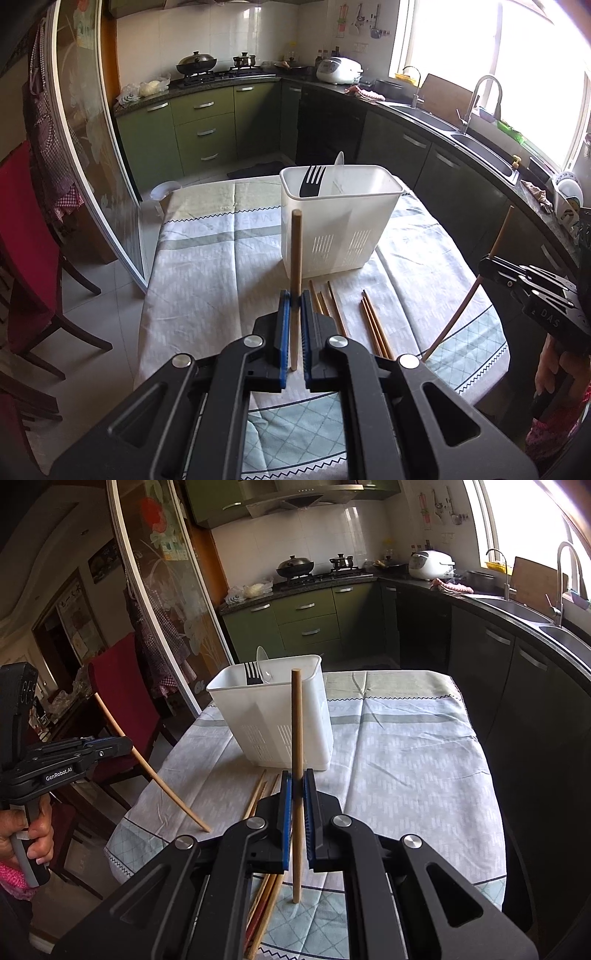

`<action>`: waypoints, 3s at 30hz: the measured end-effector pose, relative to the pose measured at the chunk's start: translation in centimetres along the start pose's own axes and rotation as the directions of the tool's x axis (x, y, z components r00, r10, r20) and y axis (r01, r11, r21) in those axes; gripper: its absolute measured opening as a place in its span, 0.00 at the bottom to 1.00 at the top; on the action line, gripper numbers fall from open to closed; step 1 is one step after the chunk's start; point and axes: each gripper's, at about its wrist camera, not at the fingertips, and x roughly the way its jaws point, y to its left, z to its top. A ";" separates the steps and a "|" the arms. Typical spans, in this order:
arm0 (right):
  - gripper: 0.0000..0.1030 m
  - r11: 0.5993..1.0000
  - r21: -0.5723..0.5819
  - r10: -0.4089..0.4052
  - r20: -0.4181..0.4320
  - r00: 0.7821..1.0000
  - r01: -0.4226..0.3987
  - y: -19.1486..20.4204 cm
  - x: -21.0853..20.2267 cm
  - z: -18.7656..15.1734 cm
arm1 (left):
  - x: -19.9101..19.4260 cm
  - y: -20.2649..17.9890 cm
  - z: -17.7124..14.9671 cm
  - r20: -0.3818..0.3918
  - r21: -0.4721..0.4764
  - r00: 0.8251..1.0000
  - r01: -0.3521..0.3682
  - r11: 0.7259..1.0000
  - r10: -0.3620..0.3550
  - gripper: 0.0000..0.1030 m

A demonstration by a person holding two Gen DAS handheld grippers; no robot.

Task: Organize utensils
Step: 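Lift the chopstick upright with the left tool while the right tool does too, releasing both into the caddy, then move both tools back down to the remaining chopsticks, then grasp a wooden chopstick with the left tool while the right tool grasps another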

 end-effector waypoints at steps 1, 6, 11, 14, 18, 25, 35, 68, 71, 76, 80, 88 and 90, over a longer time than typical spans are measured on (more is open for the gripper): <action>0.07 1.000 -0.002 -0.002 0.004 1.000 0.002 0.1 -0.1 0.1 | 0.0 0.0 0.0 0.001 0.000 1.000 0.001 1.000 -0.001 0.06; 0.07 1.000 -0.016 0.006 0.023 1.000 -0.005 0.5 -0.8 0.9 | -0.2 0.0 0.3 0.014 0.002 1.000 0.010 1.000 -0.010 0.06; 0.07 0.999 -0.030 0.025 0.049 0.998 -0.023 1.2 -1.8 2.3 | -1.3 -0.2 1.5 0.041 0.013 0.999 0.019 1.000 -0.020 0.06; 0.07 0.999 -0.034 0.039 0.078 0.996 -0.037 1.5 -2.7 3.7 | -2.4 -0.4 2.8 0.056 0.012 0.998 0.037 0.999 -0.037 0.06; 0.07 0.998 -0.047 0.049 0.161 0.986 -0.042 2.2 -4.9 6.7 | -5.1 -0.7 5.7 0.124 0.017 0.991 0.049 0.999 -0.051 0.06; 0.07 0.998 -0.040 0.063 0.324 0.944 -0.053 2.9 -7.1 13.5 | -10.5 -1.5 11.8 0.340 0.026 0.939 0.040 0.999 -0.047 0.06; 0.07 0.999 0.034 -0.027 0.279 0.960 0.019 1.0 2.0 17.5 | -1.4 -0.4 15.2 0.295 -0.041 0.955 0.031 0.999 -0.017 0.06; 0.24 0.996 0.059 -0.056 -0.073 0.996 0.060 -6.3 1.2 0.5 | 14.6 -1.7 -2.4 -0.436 -0.112 0.892 0.082 0.990 -0.123 0.29; 0.24 0.997 0.062 -0.050 -0.095 0.994 0.056 -6.7 1.3 -0.8 | 16.2 -1.7 -2.8 -0.452 -0.124 0.885 0.058 0.991 -0.108 0.28; 0.24 0.997 0.045 -0.049 -0.149 0.988 0.056 -6.5 3.0 -2.3 | 17.6 -2.2 -2.6 -0.458 -0.099 0.887 0.010 0.995 -0.055 0.27; 0.24 0.999 0.035 -0.032 -0.197 0.980 0.039 -5.6 5.0 -2.7 | 18.5 -2.5 -3.0 -0.476 -0.080 0.879 -0.023 0.997 -0.018 0.21; 0.24 1.000 -0.006 -0.015 -0.267 0.963 0.014 -3.5 7.9 -3.0 | 19.3 -3.0 -2.9 -0.491 -0.086 0.871 -0.008 0.996 -0.035 0.21; 0.24 1.000 -0.012 -0.011 -0.296 0.955 0.008 -3.0 9.0 -3.1 | 19.6 -3.0 -3.0 -0.496 -0.081 0.868 -0.006 0.997 -0.035 0.21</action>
